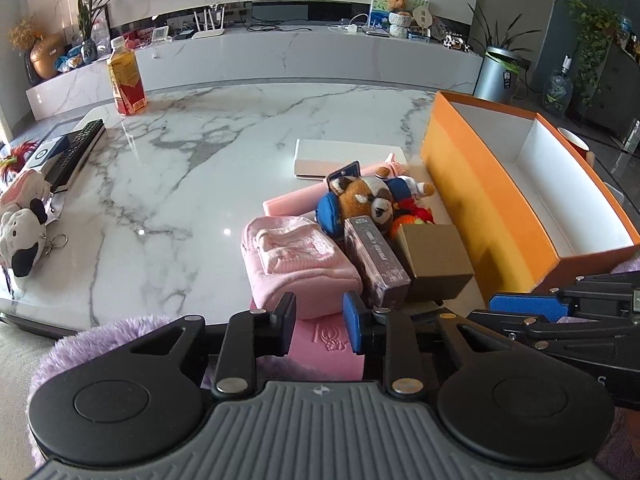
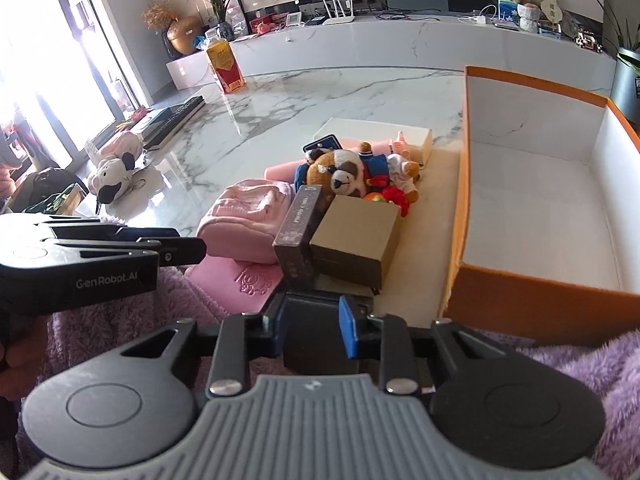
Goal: Organize objects
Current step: 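Move the left tool toward the pink backpack on the pile, then grasp the pink backpack with the left tool while the right tool grasps the pink card holder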
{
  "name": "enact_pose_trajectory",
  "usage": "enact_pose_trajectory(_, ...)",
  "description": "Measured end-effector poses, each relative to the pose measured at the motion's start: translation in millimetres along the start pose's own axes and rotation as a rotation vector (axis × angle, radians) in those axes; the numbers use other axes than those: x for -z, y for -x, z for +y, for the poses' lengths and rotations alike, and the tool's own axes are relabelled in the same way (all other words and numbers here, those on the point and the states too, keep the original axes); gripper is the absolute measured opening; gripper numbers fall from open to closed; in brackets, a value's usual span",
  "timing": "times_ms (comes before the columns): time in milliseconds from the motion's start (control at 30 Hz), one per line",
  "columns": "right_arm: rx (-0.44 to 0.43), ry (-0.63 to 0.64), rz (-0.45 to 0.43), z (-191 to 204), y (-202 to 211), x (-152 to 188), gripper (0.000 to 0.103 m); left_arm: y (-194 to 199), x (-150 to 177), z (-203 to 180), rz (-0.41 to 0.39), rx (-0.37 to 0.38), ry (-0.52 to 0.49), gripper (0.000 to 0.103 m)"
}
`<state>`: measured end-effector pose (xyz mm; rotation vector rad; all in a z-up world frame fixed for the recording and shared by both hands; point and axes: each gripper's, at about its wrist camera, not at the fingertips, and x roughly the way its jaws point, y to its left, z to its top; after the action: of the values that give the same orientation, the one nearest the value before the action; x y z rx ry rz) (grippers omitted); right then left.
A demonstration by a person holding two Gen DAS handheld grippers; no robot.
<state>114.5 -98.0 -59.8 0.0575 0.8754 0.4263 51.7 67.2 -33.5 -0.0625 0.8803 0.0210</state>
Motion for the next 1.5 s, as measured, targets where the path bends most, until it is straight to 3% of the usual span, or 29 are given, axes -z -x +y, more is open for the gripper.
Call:
enact_pose_trajectory(167, -0.017, 0.037, 0.009, 8.2, -23.2, -25.4, 0.024, -19.6, -17.6, 24.9, 0.038, -0.017, 0.079, 0.032)
enact_pose_trajectory(233, -0.017, 0.055, 0.011, 11.5, -34.1, -36.3, 0.021, -29.5, -23.6, 35.4, 0.058, -0.015, 0.112, 0.038)
enact_pose_trajectory(300, -0.014, 0.071, 0.011, 14.6, -44.4, -46.9, 0.020, -38.1, -28.3, 44.4, 0.072, -0.009, 0.152, 0.058)
enact_pose_trajectory(500, -0.032, 0.103, 0.018, 21.5, -74.9, -72.9, 0.018, -71.0, -38.3, 66.9, 0.163, 0.033, 0.267, 0.068)
enact_pose_trajectory(800, -0.051, 0.161, 0.071, 32.3, -110.7, -81.4, 0.018, -108.6, -37.5, 84.0, 0.265, 0.149, 0.399, 0.070)
enact_pose_trajectory(833, -0.051, 0.161, 0.074, 32.1, -112.1, -81.1, 0.018, -111.0, -37.4, 85.4, 0.270, 0.158, 0.404, 0.068)
enact_pose_trajectory(967, -0.055, 0.159, 0.080, 31.9, -116.7, -80.4, 0.018, -111.2, -38.1, 81.5, 0.259, 0.158, 0.378, 0.044)
enact_pose_trajectory(1000, -0.056, 0.162, 0.082, 32.7, -117.1, -80.4, 0.018, -108.4, -38.1, 80.4, 0.243, 0.154, 0.370, 0.036)
enact_pose_trajectory(1100, -0.070, 0.164, 0.080, 34.4, -112.6, -80.6, 0.018, -93.0, -39.7, 79.4, 0.173, 0.143, 0.345, 0.026)
enact_pose_trajectory(1300, -0.184, 0.237, 0.102, 41.6, -97.6, -84.5, 0.022, -44.6, -44.0, 82.4, 0.044, -0.022, 0.209, 0.023)
enact_pose_trajectory(1500, -0.261, 0.441, 0.291, 65.1, -123.4, -89.0, 0.024, -23.3, -35.2, 89.5, 0.019, -0.107, 0.163, 0.023)
